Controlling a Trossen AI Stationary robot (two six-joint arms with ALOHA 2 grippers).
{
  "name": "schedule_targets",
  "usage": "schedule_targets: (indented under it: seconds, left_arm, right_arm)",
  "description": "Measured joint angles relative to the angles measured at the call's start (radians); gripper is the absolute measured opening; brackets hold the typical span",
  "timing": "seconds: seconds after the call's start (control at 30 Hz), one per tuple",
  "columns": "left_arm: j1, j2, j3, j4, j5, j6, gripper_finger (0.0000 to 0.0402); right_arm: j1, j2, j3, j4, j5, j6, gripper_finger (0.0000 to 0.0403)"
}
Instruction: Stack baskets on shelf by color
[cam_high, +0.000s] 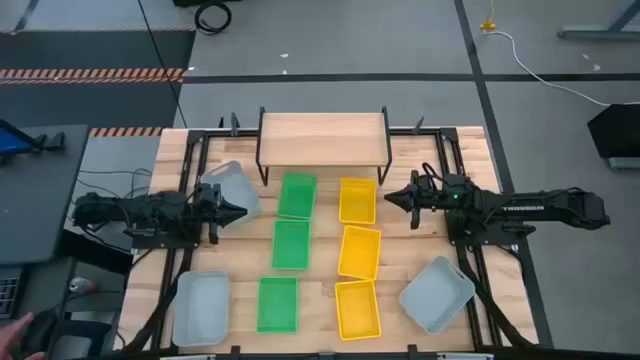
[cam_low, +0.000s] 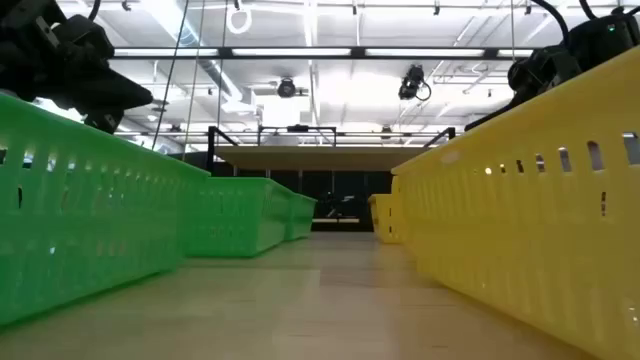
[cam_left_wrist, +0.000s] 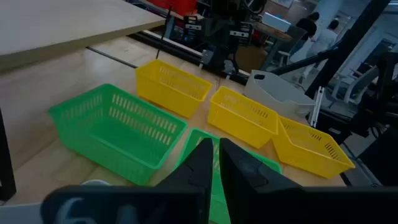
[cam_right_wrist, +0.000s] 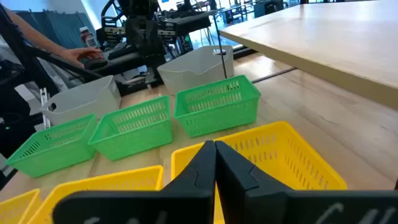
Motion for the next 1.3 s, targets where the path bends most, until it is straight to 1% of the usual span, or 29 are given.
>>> schedule_targets:
  seconds: [0.3, 0.57, 0.9, 1.3]
  left_arm:
    - [0.0, 0.0, 0.0, 0.0, 0.0, 0.0, 0.0028]
    - [0.0, 0.0, 0.0, 0.0, 0.0, 0.0, 0.0036]
    - [0.0, 0.0, 0.0, 0.0, 0.0, 0.0, 0.0028]
    - [0.0, 0.0, 0.0, 0.0, 0.0, 0.0, 0.0034]
  right_arm:
    - [0.0, 0.0, 0.0, 0.0, 0.0, 0.0, 0.0012]
    - [0.0, 0.0, 0.0, 0.0, 0.0, 0.0, 0.0012]
    - [0.0, 0.0, 0.0, 0.0, 0.0, 0.0, 0.0012]
    - [0.0, 0.0, 0.0, 0.0, 0.0, 0.0, 0.0012]
